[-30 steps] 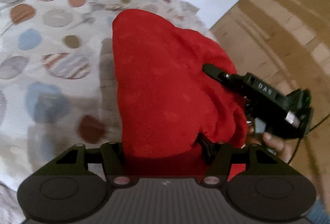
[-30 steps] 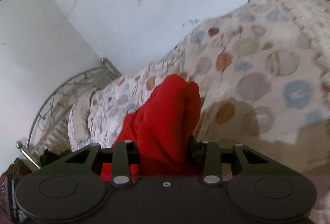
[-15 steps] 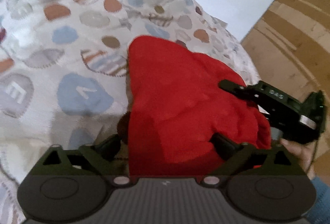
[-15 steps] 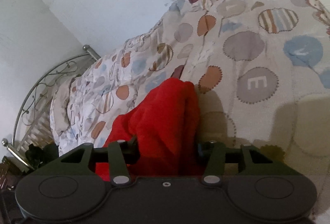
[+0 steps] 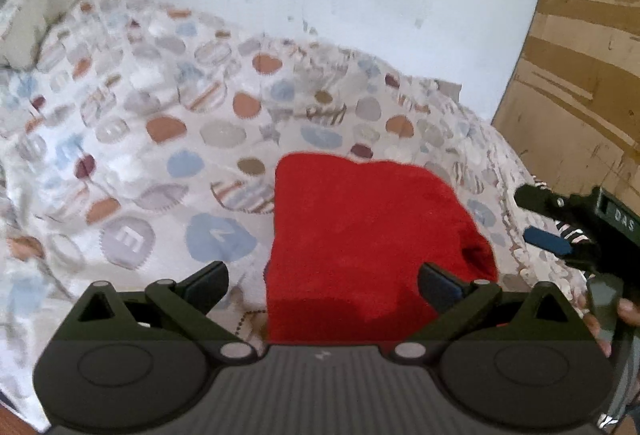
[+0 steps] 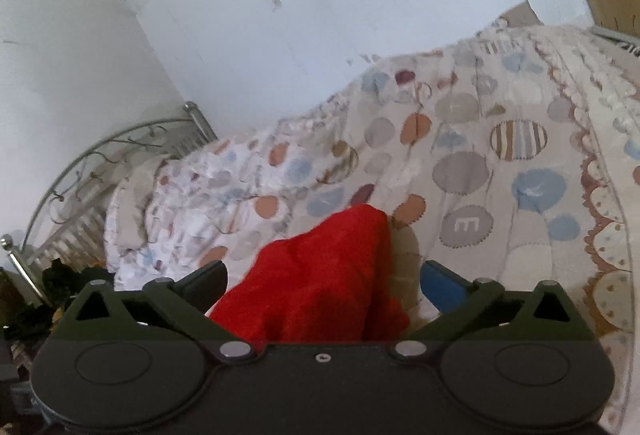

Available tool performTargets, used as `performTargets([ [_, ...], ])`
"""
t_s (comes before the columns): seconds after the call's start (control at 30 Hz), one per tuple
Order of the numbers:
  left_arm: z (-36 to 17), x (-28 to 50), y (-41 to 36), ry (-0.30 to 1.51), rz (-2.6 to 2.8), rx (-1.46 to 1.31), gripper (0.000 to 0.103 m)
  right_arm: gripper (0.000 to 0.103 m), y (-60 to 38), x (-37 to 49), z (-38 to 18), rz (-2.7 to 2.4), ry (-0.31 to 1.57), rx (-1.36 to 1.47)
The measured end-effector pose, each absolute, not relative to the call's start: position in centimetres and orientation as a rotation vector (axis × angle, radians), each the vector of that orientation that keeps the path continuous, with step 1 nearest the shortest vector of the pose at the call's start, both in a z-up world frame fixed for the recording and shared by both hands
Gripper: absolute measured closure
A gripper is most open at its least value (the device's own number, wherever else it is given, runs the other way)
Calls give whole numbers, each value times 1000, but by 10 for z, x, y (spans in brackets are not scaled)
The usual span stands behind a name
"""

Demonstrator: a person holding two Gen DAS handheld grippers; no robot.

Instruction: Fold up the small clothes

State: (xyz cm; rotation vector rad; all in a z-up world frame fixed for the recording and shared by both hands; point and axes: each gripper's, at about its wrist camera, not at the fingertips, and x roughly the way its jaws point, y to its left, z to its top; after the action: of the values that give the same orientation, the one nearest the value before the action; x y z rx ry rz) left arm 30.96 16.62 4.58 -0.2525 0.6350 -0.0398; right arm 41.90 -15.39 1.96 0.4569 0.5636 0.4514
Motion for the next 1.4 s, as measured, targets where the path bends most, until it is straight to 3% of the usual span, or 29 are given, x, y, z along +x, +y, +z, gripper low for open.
performTargets([
  [0.57, 88, 173, 149, 409, 20, -145, 0, 0, -148, 235, 75, 376, 279, 227],
  [1.07, 56, 76, 154, 386, 90, -111, 0, 0, -131, 109, 58, 282, 243, 133],
  [1.4, 30, 53, 159, 440, 103, -142, 0, 0, -124, 73, 47, 268, 250, 98],
])
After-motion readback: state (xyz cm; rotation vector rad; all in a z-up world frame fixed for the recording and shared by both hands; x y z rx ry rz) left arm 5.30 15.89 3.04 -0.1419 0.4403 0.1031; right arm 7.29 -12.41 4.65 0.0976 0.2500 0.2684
